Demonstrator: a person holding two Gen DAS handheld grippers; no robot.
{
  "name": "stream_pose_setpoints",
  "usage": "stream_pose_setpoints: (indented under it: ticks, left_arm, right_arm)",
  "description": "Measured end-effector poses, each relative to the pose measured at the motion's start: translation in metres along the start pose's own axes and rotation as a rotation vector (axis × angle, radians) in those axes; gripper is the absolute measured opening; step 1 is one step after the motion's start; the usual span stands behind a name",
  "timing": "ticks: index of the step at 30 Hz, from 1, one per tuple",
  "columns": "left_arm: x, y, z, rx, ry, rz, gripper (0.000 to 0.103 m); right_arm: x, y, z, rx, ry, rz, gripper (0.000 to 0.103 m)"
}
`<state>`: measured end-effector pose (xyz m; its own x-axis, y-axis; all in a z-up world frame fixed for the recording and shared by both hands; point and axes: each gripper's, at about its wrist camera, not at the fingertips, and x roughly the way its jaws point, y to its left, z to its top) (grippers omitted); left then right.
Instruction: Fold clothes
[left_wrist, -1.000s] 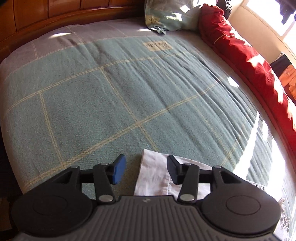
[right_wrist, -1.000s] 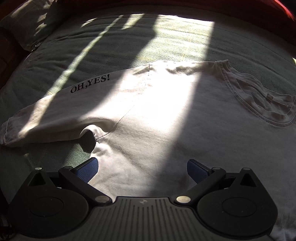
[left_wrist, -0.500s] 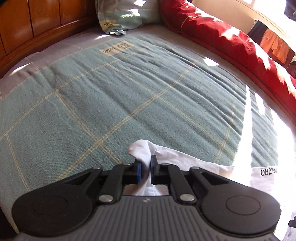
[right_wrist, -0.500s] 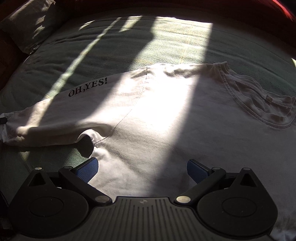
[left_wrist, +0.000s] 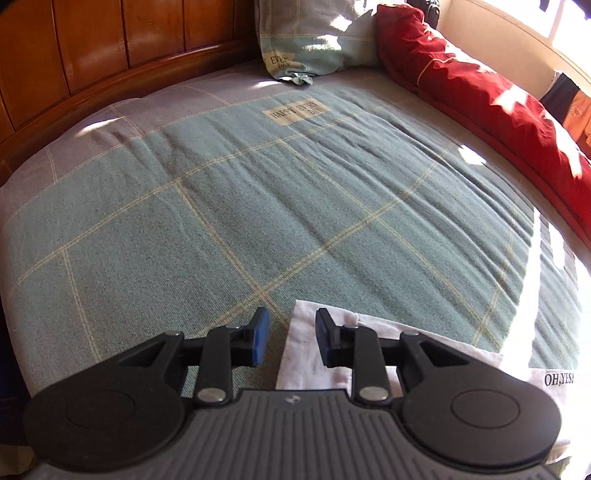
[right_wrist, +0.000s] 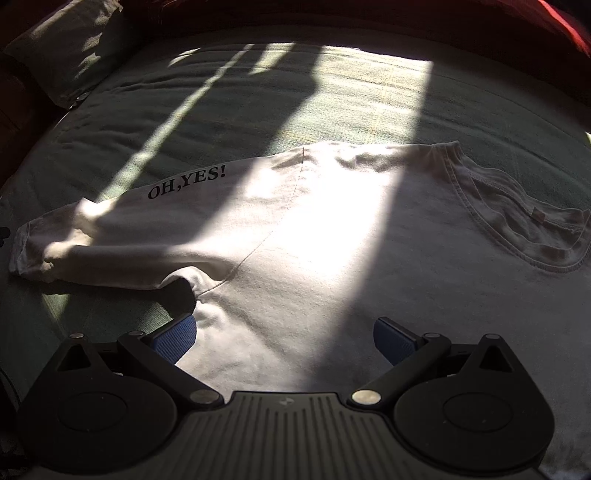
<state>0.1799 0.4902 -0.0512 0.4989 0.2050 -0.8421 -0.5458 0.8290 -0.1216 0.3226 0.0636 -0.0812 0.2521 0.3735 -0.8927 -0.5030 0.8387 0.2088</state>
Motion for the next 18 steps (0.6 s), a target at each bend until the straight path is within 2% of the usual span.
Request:
stream_pose_setpoints:
  ticks: [5, 9, 12, 15, 18]
  left_arm:
    - [-0.006, -0.011, -0.004, 0.056, 0.0, -0.036, 0.031]
    - [0.01, -0.068, 0.0, 0.369, 0.028, -0.123, 0.032]
    - [0.025, -0.095, 0.004, 0.531, 0.049, -0.185, 0.04]
    - [0.037, -0.109, 0.013, 0.612, 0.081, -0.252, 0.053]
    - [0.049, -0.111, 0.017, 0.653, 0.131, -0.28, 0.056]
  right_arm:
    - [-0.002, 0.019, 0.02, -0.154, -0.063, 0.06, 0.101]
    - [0.0, 0.039, 0.059, -0.353, -0.111, 0.158, 0.083]
    - [0.009, 0.056, 0.09, -0.512, -0.108, 0.21, 0.073]
    - [0.026, 0.069, 0.117, -0.641, -0.078, 0.244, 0.069]
    - [0.049, 0.08, 0.135, -0.725, -0.023, 0.284, 0.064]
